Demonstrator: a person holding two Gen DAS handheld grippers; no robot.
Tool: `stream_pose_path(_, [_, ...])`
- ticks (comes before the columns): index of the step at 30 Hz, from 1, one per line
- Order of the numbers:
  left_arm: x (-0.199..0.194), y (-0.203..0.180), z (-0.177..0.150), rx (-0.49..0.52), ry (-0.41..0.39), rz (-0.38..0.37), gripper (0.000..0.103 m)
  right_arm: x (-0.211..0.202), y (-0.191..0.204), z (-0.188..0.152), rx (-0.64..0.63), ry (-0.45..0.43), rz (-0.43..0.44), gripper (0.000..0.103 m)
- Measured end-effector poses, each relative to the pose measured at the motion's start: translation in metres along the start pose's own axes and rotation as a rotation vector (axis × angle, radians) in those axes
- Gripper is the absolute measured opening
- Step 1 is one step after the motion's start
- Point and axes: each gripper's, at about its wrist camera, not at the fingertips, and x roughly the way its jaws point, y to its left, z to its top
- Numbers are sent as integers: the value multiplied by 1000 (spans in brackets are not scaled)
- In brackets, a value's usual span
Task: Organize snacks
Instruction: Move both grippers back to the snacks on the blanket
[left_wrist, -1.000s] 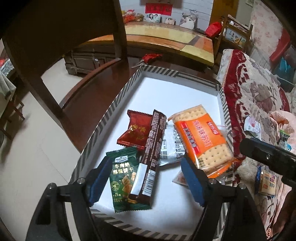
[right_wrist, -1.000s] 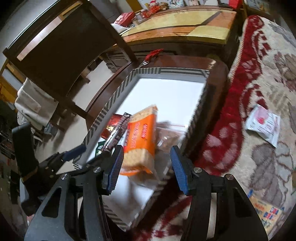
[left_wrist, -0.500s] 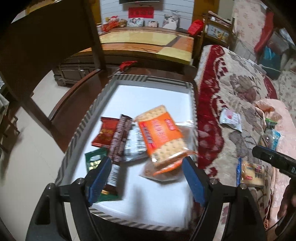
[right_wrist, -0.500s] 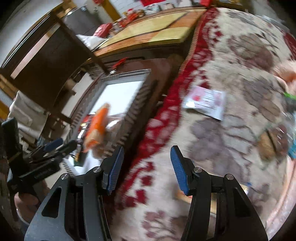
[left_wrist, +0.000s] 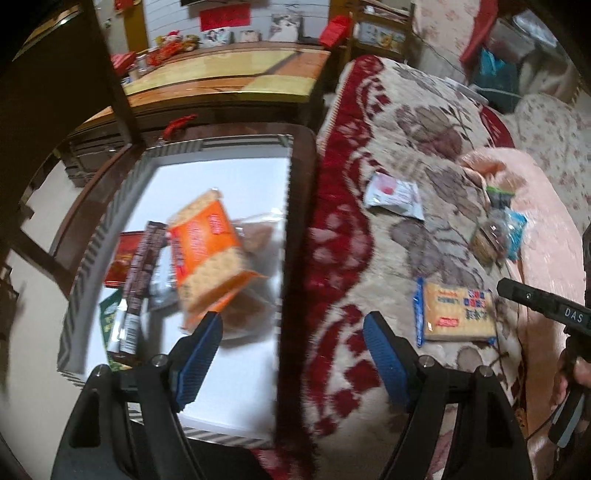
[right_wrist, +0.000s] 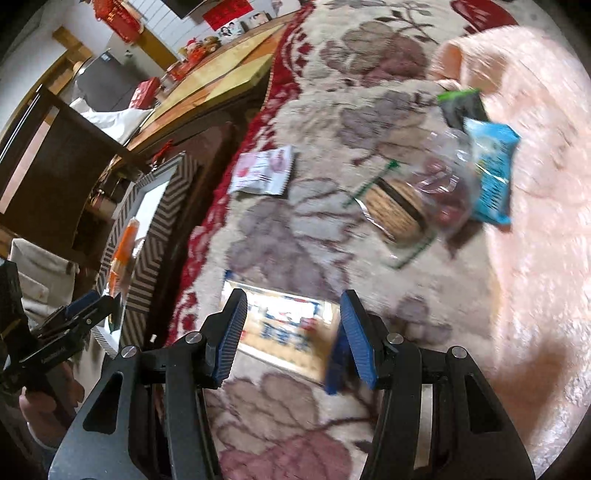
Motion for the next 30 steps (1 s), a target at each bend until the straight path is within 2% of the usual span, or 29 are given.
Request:
stream_pose_path(7, [6, -23, 2, 34, 27, -36, 80, -14, -26, -4, 33, -29, -33, 53])
stream_pose_path(19, [18, -73, 20, 105, 47, -101, 81, -11, -40, 3, 4, -22, -78, 57])
stream_pose_path(24, [31, -73, 40, 82, 70, -127, 81, -9, -42, 6, 2, -23, -68, 57])
stream_pose_path(30, [54, -81, 75, 76, 83, -161, 86, -7, -43, 12, 0, -27, -47, 59])
